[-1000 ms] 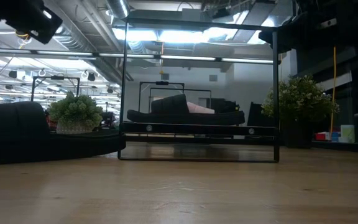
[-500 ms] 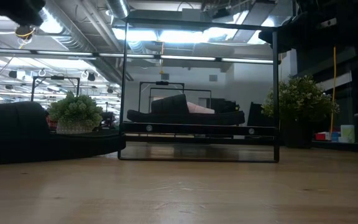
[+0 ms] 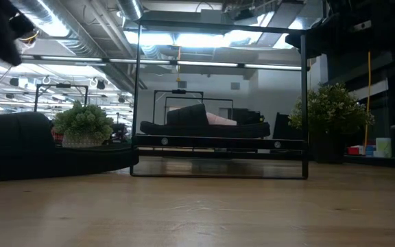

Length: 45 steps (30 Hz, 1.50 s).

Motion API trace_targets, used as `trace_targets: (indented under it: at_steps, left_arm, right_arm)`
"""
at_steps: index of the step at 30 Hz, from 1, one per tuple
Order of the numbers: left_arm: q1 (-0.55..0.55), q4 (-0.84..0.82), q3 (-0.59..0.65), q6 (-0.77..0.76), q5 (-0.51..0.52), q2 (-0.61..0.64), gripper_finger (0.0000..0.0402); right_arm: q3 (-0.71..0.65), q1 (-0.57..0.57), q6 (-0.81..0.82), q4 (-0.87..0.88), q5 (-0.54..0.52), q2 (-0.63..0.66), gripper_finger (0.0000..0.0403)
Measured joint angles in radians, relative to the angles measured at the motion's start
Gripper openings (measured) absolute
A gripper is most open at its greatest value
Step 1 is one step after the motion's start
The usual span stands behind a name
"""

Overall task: Pick and place slides into the shelf
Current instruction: Put the black slides on the shelf

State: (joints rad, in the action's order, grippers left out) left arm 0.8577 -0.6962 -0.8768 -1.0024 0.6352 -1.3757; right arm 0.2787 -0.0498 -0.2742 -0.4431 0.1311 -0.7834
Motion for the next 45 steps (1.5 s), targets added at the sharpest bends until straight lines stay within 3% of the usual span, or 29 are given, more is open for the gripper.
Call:
trace_targets:
  at_steps: [12, 21, 36, 45]
  left_arm:
    - [0.003, -0.047, 0.000, -0.278, -0.281, -0.011, 0.0000]
    - [0.003, -0.043, 0.000, -0.327, -0.289, -0.021, 0.0000]
    - [-0.019, -0.045, 0.000, -0.358, -0.332, -0.167, 0.0000]
    - [-0.048, -0.151, 0.000, -0.357, -0.330, -0.190, 0.0000]
  right_arm:
    - [0.000, 0.000, -0.025, -0.002, 0.000, 0.000, 0.0014]
    - [0.000, 0.000, -0.049, -0.003, 0.000, 0.000, 0.0014]
    - [0.000, 0.000, -0.049, -0.012, 0.000, 0.000, 0.0014]
    - [0.000, 0.000, -0.049, -0.017, 0.000, 0.000, 0.0014]
